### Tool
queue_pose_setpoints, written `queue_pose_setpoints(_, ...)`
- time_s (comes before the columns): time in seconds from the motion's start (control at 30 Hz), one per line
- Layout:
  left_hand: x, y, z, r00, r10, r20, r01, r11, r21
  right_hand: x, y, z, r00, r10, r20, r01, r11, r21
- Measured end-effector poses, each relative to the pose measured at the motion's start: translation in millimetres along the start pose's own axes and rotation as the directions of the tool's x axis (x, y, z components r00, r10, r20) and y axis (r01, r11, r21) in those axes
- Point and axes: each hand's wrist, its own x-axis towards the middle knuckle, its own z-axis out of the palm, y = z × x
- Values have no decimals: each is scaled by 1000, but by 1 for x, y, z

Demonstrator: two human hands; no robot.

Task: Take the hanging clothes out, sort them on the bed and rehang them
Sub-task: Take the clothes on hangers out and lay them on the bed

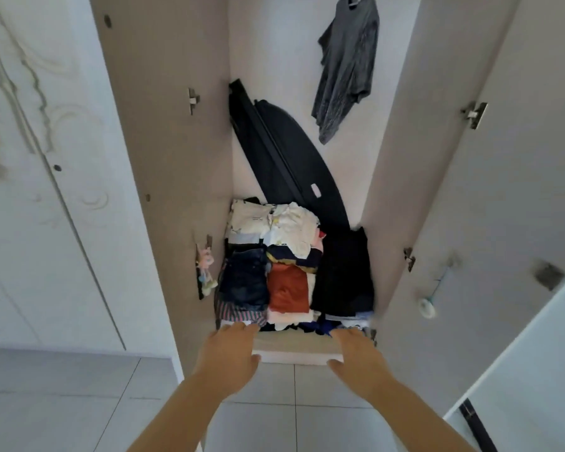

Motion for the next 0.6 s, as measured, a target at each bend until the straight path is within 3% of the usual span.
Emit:
queue_pose_setpoints(0.27, 145, 7, -47, 989, 131, -63, -129, 991, 36, 101, 4, -68, 981, 4, -195, 11, 997, 77)
queue_pose_setpoints(0.6, 319, 45, -120, 963, 131, -237, -146, 988, -45, 260, 38, -181, 901, -140, -411, 204, 972, 116)
